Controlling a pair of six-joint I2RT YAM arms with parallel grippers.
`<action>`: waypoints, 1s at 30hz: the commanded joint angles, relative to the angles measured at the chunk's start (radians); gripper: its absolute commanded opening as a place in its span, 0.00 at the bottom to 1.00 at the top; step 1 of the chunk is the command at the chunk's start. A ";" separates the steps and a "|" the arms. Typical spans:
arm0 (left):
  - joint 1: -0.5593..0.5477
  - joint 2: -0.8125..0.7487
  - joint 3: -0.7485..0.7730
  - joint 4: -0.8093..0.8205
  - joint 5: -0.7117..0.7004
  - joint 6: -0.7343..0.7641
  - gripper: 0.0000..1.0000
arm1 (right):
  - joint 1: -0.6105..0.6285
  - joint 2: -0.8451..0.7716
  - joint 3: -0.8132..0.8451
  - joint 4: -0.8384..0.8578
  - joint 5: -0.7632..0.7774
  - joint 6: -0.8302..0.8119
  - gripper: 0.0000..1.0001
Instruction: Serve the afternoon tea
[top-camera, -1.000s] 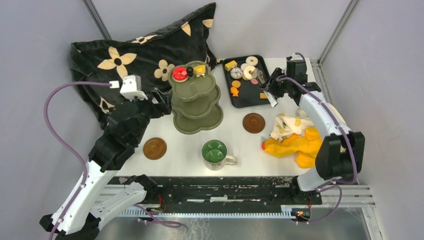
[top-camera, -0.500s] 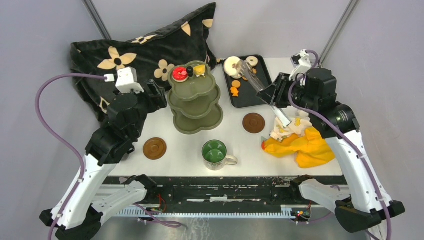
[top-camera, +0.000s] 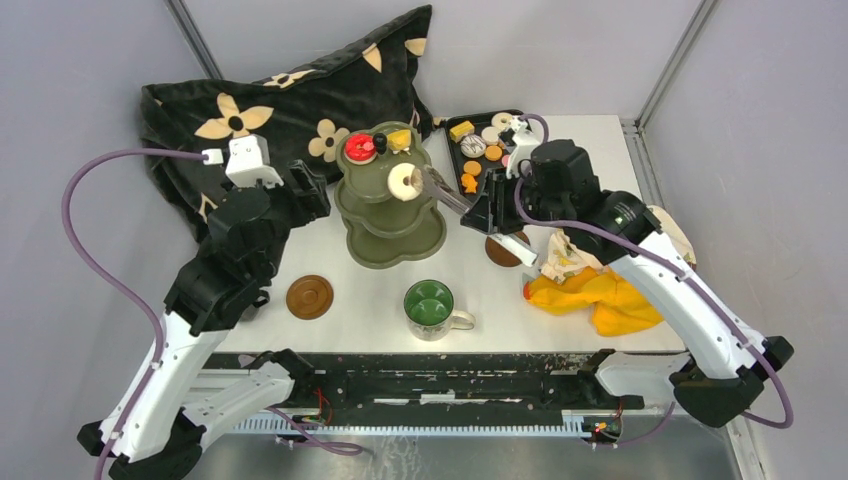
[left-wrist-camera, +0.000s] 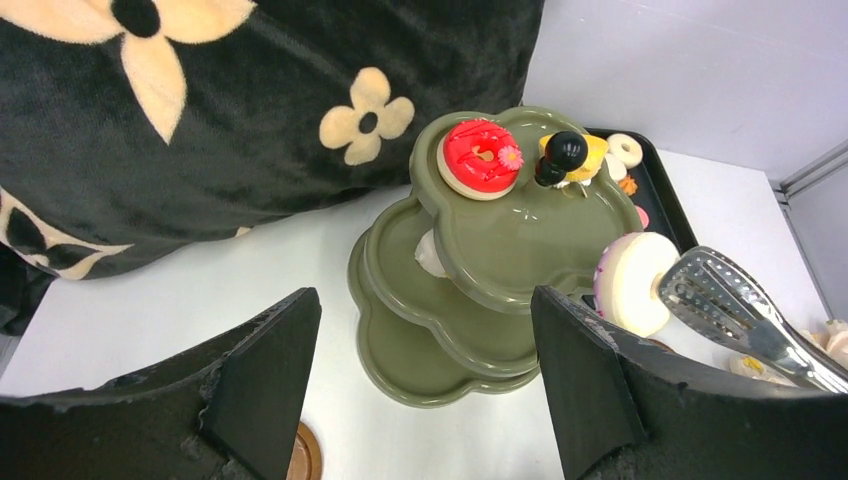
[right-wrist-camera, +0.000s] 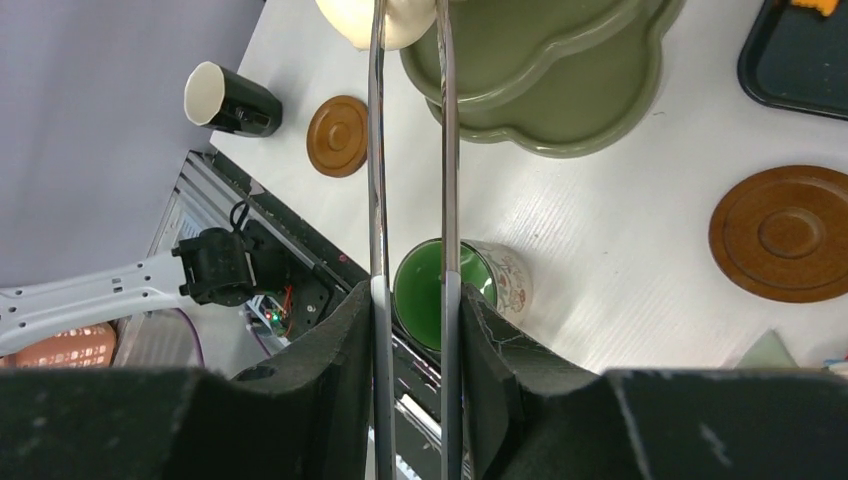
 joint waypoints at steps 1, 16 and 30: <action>0.000 -0.018 0.036 0.005 -0.030 0.012 0.84 | 0.031 0.015 0.092 0.093 0.042 -0.010 0.14; 0.001 -0.047 0.031 -0.015 -0.049 0.023 0.85 | 0.076 0.122 0.144 0.170 0.067 0.009 0.16; 0.000 -0.093 0.008 -0.028 -0.086 0.028 0.85 | 0.077 0.186 0.139 0.190 0.057 0.016 0.23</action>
